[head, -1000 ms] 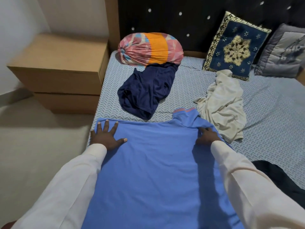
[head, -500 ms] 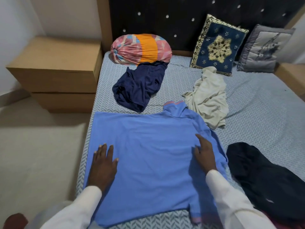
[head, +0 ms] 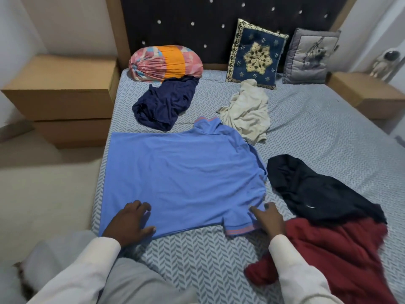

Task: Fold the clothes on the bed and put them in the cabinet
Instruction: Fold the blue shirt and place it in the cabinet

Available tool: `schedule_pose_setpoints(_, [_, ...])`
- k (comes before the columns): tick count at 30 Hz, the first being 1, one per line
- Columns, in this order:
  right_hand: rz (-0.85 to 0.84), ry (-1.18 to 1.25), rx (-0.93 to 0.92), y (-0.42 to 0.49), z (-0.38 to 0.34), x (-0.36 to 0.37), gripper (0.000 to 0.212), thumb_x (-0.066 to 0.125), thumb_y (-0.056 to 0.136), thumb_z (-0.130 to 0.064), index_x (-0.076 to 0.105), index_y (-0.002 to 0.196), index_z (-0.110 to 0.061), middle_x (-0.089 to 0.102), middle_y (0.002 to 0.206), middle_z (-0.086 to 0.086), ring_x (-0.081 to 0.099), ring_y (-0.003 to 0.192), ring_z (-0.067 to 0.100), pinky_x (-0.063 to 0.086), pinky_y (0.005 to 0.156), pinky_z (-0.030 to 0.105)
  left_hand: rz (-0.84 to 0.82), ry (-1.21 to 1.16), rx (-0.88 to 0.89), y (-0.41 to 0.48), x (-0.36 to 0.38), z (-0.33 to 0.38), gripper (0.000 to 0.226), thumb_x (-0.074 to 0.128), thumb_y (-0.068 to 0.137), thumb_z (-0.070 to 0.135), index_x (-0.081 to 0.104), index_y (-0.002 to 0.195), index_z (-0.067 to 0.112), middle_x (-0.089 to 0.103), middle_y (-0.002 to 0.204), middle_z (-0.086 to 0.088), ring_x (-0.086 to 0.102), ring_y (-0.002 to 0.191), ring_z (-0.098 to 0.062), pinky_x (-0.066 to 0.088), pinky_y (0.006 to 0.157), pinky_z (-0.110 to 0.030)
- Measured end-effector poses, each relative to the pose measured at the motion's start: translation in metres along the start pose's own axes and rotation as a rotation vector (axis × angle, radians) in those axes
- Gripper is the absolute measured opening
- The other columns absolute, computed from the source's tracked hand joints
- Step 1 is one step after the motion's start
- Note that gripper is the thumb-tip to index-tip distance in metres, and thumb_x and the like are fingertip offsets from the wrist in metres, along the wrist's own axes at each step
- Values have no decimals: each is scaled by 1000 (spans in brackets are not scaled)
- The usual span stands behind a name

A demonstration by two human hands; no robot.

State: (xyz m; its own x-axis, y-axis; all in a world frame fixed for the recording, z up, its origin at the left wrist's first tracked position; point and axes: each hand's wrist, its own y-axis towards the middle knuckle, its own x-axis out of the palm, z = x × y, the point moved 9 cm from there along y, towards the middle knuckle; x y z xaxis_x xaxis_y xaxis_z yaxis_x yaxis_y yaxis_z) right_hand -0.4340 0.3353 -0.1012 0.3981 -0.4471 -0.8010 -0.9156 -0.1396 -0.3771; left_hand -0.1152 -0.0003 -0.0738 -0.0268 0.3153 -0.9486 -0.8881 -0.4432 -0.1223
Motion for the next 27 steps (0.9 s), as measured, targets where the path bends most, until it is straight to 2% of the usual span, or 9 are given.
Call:
schedule_pose_setpoints(2, [-154, -25, -42, -1, -5, 9, 45, 76, 76, -39, 66, 104, -6, 67, 111, 18, 63, 103, 35, 47, 82, 35, -118, 48, 48, -8, 9, 14, 63, 59, 68, 71, 51, 111, 26, 48, 101, 3, 51, 96, -21, 44, 74, -35])
schedule_pose_setpoints(5, [-146, 48, -62, 1, -5, -4, 23, 74, 74, -24, 67, 90, -9, 69, 107, 22, 65, 95, 33, 50, 80, 36, -212, 144, 71, -20, 11, 23, 55, 65, 70, 60, 47, 110, 27, 45, 104, 4, 48, 97, -18, 39, 72, -31])
schedule_pose_setpoints(7, [-47, 11, -69, 1, 0, -24, 23, 66, 75, -33, 60, 82, -12, 68, 105, 23, 64, 95, 33, 48, 80, 36, -218, 184, 28, -31, 5, 19, 47, 65, 72, 51, 46, 108, 26, 48, 105, 3, 49, 97, -19, 39, 71, -31])
schedule_pose_setpoints(9, [57, -137, -83, -7, -1, -37, 22, 63, 77, -28, 58, 94, -15, 65, 112, 21, 62, 104, 36, 47, 85, 37, -229, 225, -26, -41, 1, 12, 41, 62, 74, 42, 45, 106, 24, 50, 105, 1, 51, 99, -22, 43, 73, -32])
schedule_pose_setpoints(13, [319, -203, -413, -44, -59, -36, 41, 76, 68, -26, 61, 105, -17, 60, 106, 14, 57, 104, 37, 47, 87, 45, -229, 320, -112, -53, 2, 0, 37, 57, 83, 25, 42, 117, 20, 53, 113, -4, 54, 105, -25, 47, 78, -36])
schedule_pose_setpoints(15, [88, -119, -658, -70, -94, 0, 37, 77, 67, -29, 59, 99, -20, 60, 94, 7, 58, 94, 31, 48, 79, 39, -224, 375, -158, -58, 0, -10, 40, 55, 87, 21, 40, 124, 17, 52, 117, -6, 55, 107, -27, 47, 78, -37])
schedule_pose_setpoints(17, [-183, -348, -794, -97, -110, 49, 35, 71, 72, -31, 57, 102, -22, 58, 96, 2, 55, 95, 27, 44, 75, 35, -227, 403, -200, -60, 0, -19, 42, 53, 88, 18, 38, 128, 16, 51, 120, -8, 54, 110, -28, 46, 78, -37])
schedule_pose_setpoints(20, [-62, -671, -892, -110, -116, 73, 27, 61, 78, -28, 52, 102, -24, 56, 99, 2, 54, 98, 29, 34, 69, 36, -234, 400, -222, -64, -2, -30, 34, 52, 90, 17, 45, 124, 15, 52, 120, -8, 53, 113, -27, 47, 85, -38])
schedule_pose_setpoints(27, [23, -699, -908, -103, -107, 63, 5, 60, 80, -27, 62, 85, -25, 62, 85, -1, 60, 89, 27, 31, 66, 35, -333, 222, -196, -74, 2, -52, 22, 54, 87, 11, 62, 108, 13, 61, 114, -8, 59, 105, -25, 49, 88, -34])
